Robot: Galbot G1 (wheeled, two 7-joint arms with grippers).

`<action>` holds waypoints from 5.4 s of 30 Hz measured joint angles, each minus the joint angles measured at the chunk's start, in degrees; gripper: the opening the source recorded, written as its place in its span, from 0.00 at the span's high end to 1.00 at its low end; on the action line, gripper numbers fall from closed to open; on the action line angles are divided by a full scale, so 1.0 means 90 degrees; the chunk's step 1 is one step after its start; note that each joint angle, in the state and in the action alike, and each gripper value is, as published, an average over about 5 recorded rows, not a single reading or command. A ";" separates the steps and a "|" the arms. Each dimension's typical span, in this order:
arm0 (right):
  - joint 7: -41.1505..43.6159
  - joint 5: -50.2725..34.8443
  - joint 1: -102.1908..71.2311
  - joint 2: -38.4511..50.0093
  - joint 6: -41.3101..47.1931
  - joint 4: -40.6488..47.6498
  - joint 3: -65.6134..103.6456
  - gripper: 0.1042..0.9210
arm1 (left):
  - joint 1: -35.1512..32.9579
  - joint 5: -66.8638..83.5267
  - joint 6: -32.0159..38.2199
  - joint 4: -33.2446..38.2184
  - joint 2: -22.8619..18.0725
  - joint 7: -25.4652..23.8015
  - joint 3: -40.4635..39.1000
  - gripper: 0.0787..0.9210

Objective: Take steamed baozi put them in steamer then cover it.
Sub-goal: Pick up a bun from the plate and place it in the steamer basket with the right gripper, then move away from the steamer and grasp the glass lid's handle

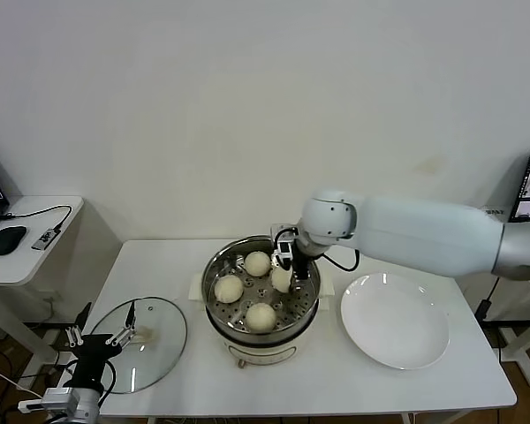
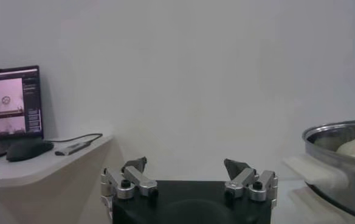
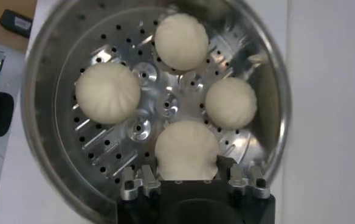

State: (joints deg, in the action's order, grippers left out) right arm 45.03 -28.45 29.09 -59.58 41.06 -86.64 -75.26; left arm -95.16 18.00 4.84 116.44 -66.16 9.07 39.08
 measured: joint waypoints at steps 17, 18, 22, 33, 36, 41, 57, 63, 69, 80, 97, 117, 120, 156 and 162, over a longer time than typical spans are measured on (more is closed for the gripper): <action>-0.0047 0.0233 -0.0014 0.0114 0.0045 -0.0085 0.0222 0.12 | -0.0003 -0.0023 0.0074 -0.0079 -0.0010 0.0007 0.0055 0.12; -0.0053 0.0241 0.0009 0.0171 0.0046 -0.0134 0.0261 0.12 | -0.0005 -0.0022 0.0074 -0.0067 -0.0011 0.0007 0.0061 0.12; -0.0157 0.0198 0.0042 0.0484 0.0047 -0.0428 0.0471 0.12 | -0.0017 -0.0017 0.0067 -0.0035 -0.0002 0.0000 0.0073 0.12; -0.1692 -0.0381 -0.0909 0.1984 -0.0510 -0.1616 0.1723 0.12 | -0.0001 -0.0048 0.0018 -0.0062 0.0041 -0.0013 0.0048 0.12; -0.2297 -0.0443 -0.1715 0.2364 -0.0951 -0.1872 0.2472 0.12 | 0.0002 -0.0095 -0.0014 -0.0081 0.0045 0.0012 0.0017 0.12; -0.3183 -0.0328 -0.3493 0.2683 -0.1826 -0.2113 0.4095 0.12 | 0.0033 -0.0194 -0.0061 -0.0098 -0.0001 0.0078 -0.0020 0.12; -0.3643 0.1220 -0.9241 0.0697 -0.4286 -0.2523 1.0139 0.12 | -0.0104 -0.1385 -0.0094 -0.0138 -0.0056 0.0321 0.0033 0.12; -0.3468 0.1591 -1.0590 -0.0354 -0.4721 -0.2740 1.1773 0.12 | -0.0241 -0.3018 -0.0030 -0.0332 0.0058 0.0378 0.0327 0.12; -0.3613 0.1805 -1.1430 -0.1122 -0.4980 -0.2758 1.2745 0.12 | -0.0728 -0.5257 0.0195 -0.0367 -0.0035 0.0638 0.0747 0.12; -0.4125 0.1953 -1.2117 -0.1793 -0.5228 -0.2525 1.3750 0.12 | -0.1033 -0.8596 0.0400 -0.0907 -0.0150 0.1078 0.0908 0.12; -0.4319 0.2089 -1.2714 -0.2173 -0.5493 -0.2219 1.4288 0.12 | 0.0355 -1.0189 0.0239 -0.2240 0.0014 0.1096 0.0156 0.12; -0.4273 0.2202 -1.2883 -0.2324 -0.5500 -0.2179 1.4423 0.12 | 0.0996 -1.0276 0.0126 -0.2847 0.0219 0.0897 -0.0303 0.12; -0.4262 0.2220 -1.2912 -0.2338 -0.5507 -0.2179 1.4426 0.12 | 0.1093 -1.0273 0.0094 -0.2933 0.0260 0.0867 -0.0342 0.12; -0.4071 0.2607 -1.3109 -0.2445 -0.5611 -0.2155 1.4192 0.12 | 0.1920 -0.9969 0.0057 -0.3725 0.0307 0.0679 -0.0614 0.54; -0.4030 0.2618 -1.3167 -0.2421 -0.5655 -0.2228 1.4198 0.12 | 0.1906 -0.9946 0.0063 -0.3751 0.0291 0.0785 -0.0588 0.75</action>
State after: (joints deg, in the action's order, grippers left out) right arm 8.76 -4.89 -89.41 -81.37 -9.83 -106.70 52.52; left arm -78.01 -71.51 5.41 82.68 -63.54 16.13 33.78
